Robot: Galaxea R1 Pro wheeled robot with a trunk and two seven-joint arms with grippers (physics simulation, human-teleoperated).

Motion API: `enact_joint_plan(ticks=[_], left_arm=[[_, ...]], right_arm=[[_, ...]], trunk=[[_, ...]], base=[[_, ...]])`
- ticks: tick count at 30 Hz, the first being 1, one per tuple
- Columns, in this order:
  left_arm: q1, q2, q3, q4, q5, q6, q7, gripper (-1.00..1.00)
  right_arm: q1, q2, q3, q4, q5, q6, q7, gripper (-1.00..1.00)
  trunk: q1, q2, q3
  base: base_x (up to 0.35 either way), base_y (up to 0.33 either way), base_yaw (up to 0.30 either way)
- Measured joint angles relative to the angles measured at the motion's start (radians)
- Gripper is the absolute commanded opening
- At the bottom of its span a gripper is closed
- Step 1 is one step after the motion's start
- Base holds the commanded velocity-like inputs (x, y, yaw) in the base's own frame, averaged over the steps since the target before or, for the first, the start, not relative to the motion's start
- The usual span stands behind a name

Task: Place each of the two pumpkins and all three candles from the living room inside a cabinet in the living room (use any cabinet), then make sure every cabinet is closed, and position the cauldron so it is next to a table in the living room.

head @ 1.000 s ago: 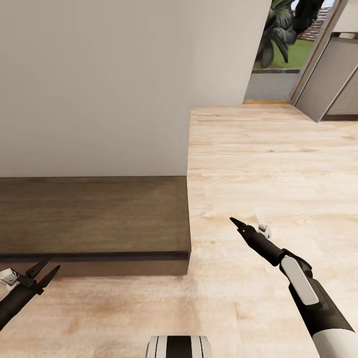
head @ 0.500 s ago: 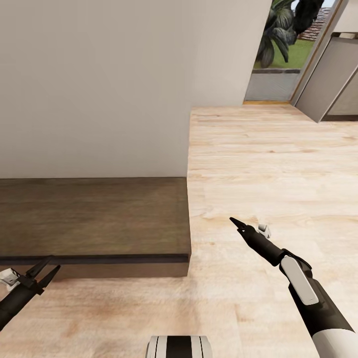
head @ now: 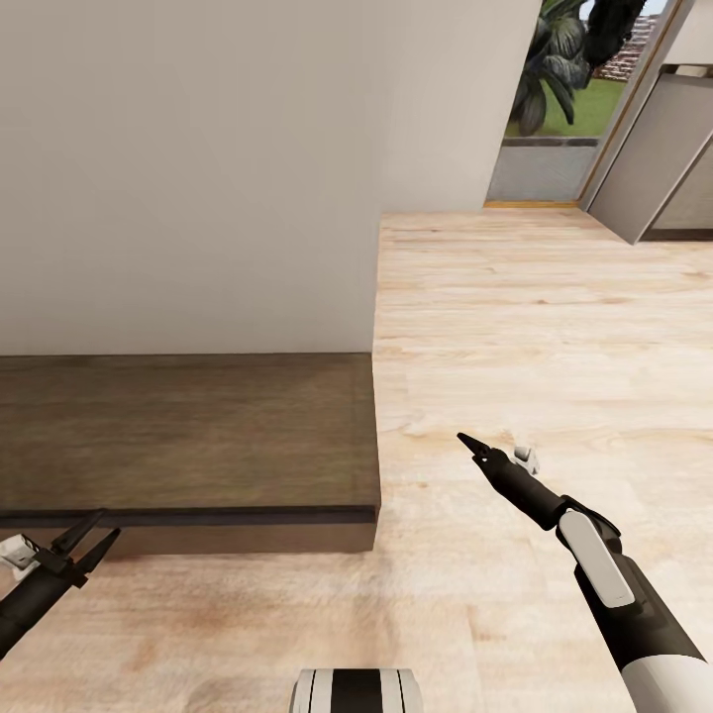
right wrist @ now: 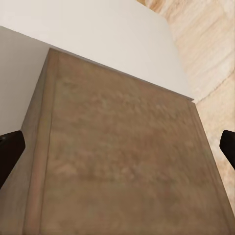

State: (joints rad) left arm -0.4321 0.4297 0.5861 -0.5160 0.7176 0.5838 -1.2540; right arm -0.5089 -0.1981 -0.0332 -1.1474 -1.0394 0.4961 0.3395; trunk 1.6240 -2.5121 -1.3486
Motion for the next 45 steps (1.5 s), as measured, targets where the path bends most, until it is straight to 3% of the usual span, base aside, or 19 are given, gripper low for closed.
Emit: enact_joint_plan(ticks=[45], left_arm=[[-0.001,-0.001,0.006,0.009,0.010,0.015,-0.003,-1.00]], right_arm=[[0.000,0.005,0.000,0.000,0.000,0.000,0.000,1.00]], trunk=[[0.000,0.000,0.000]], base=[[-0.019,0.000,0.000]])
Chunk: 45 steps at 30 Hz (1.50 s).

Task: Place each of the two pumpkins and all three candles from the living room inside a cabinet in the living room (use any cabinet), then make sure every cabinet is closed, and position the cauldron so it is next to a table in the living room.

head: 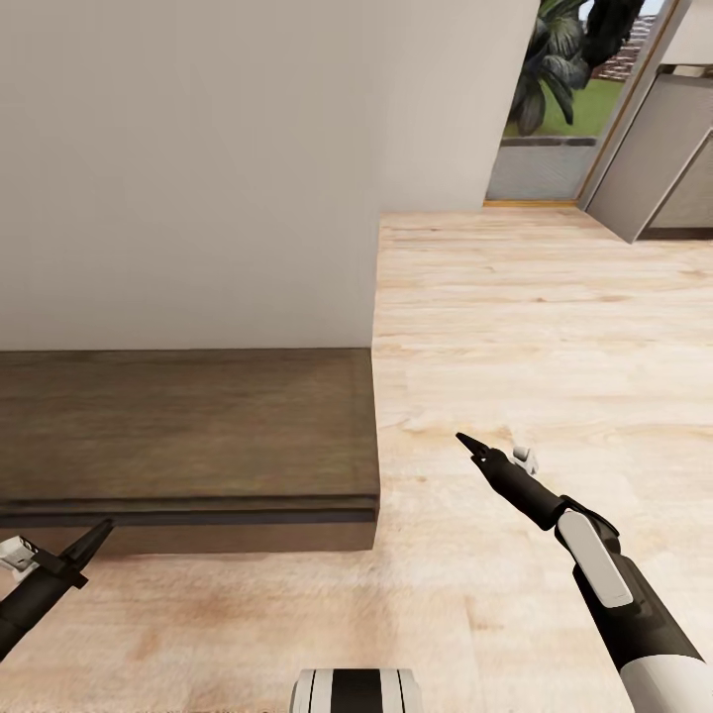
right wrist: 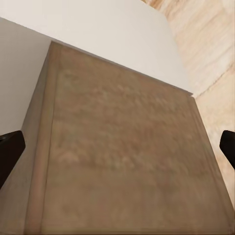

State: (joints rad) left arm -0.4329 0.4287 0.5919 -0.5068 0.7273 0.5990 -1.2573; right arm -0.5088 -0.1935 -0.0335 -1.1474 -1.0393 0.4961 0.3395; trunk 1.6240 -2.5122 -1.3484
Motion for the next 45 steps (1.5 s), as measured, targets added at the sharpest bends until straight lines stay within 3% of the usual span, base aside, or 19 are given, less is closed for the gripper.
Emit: enact_joint_plan(ticks=[45], left_arm=[[0.000,0.000,0.002,0.000,-0.001,-0.003,-0.001,-1.00]], right_arm=[[0.000,0.000,0.000,0.000,-0.001,0.000,0.000,1.00]], trunk=[[0.000,0.000,0.000]], base=[[-0.096,0.000,0.000]])
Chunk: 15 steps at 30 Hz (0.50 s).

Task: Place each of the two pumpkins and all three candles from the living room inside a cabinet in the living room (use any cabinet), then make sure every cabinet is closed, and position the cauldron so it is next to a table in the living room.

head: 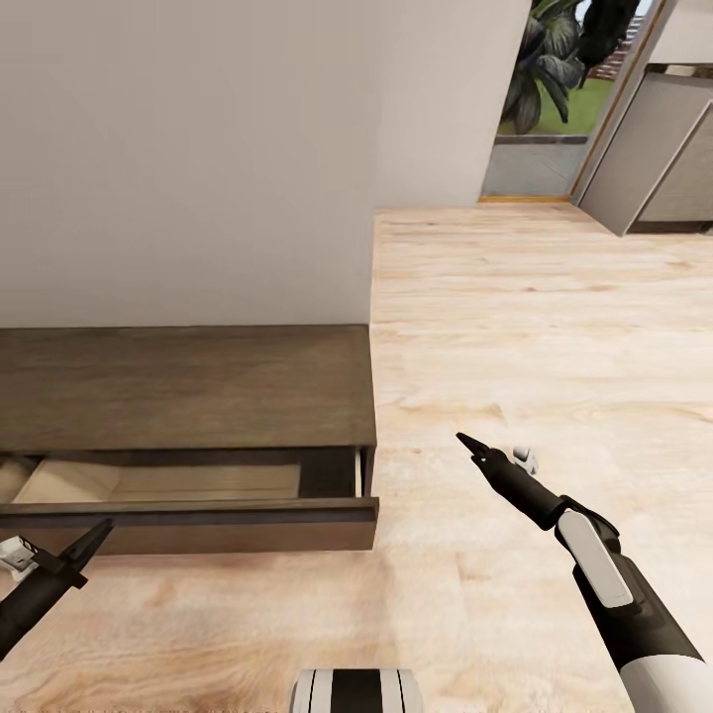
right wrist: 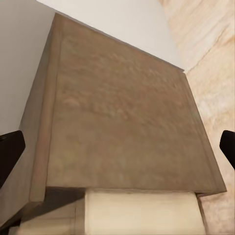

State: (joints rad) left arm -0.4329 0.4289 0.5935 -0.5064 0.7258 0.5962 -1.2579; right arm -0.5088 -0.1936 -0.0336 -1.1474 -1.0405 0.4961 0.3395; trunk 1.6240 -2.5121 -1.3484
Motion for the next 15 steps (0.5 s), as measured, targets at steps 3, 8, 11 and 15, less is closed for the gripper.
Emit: enact_joint_plan(ticks=[3,8,11,15], left_arm=[[0.000,0.000,0.000,0.000,0.000,0.000,0.000,-1.00],[0.000,0.000,0.000,0.000,0.000,-0.001,-0.001,-1.00],[0.000,0.000,0.000,0.000,0.000,0.000,-0.001,-1.00],[0.000,0.000,0.000,0.000,-0.001,0.000,-0.001,-1.00]], right_arm=[[0.000,0.000,0.000,0.000,0.001,0.000,0.000,1.00],[0.000,0.000,0.000,0.000,0.001,0.000,0.000,1.00],[0.000,0.000,0.000,0.000,0.000,0.000,0.000,1.00],[0.000,0.000,0.000,0.000,0.000,0.000,0.000,1.00]], trunk=[[0.000,0.000,0.000],[0.000,0.000,0.000],[0.000,0.000,0.000],[0.000,0.000,0.000]], base=[[-0.205,0.000,0.000],[-0.157,0.000,0.000],[-0.149,0.000,0.000],[-0.170,0.000,0.000]])
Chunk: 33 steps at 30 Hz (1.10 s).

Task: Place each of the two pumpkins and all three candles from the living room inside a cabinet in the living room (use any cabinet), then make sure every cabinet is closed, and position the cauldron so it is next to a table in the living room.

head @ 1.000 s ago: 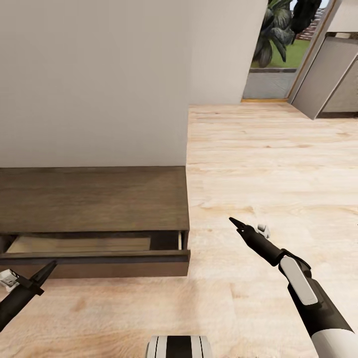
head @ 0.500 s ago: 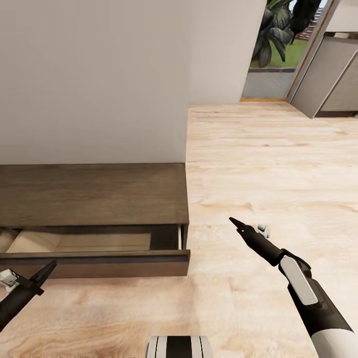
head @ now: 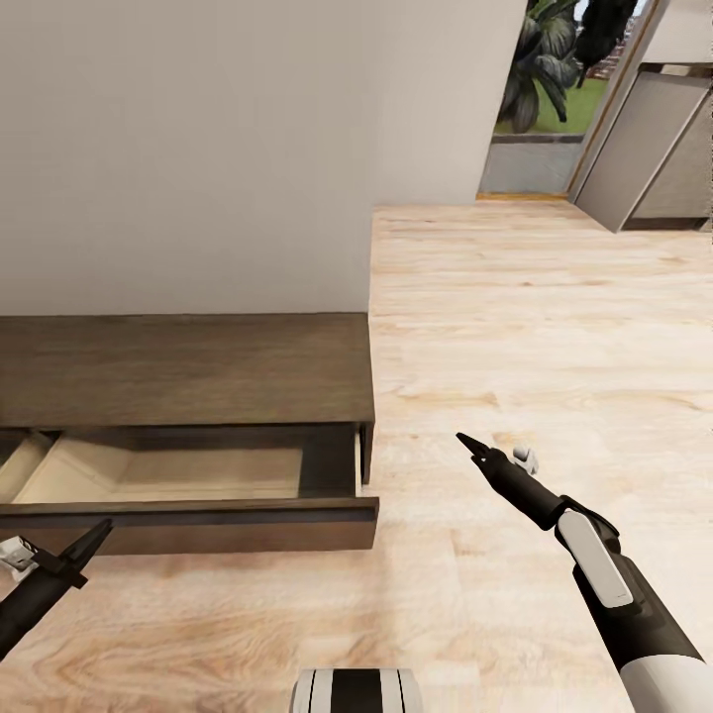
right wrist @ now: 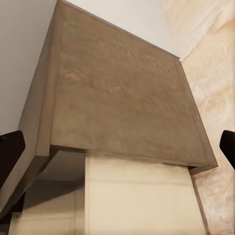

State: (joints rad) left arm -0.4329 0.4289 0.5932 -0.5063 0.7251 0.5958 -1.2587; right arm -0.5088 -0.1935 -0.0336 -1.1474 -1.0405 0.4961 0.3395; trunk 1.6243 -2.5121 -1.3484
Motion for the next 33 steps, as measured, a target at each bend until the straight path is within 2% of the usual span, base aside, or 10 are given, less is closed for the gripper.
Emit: enact_joint_plan(ticks=[33], left_arm=[[0.000,0.000,0.000,0.000,0.000,0.000,0.000,-1.00]], right_arm=[[0.000,0.000,0.000,0.000,0.001,0.000,0.000,1.00]], trunk=[[0.000,0.000,0.000]], base=[[-0.110,0.000,0.000]])
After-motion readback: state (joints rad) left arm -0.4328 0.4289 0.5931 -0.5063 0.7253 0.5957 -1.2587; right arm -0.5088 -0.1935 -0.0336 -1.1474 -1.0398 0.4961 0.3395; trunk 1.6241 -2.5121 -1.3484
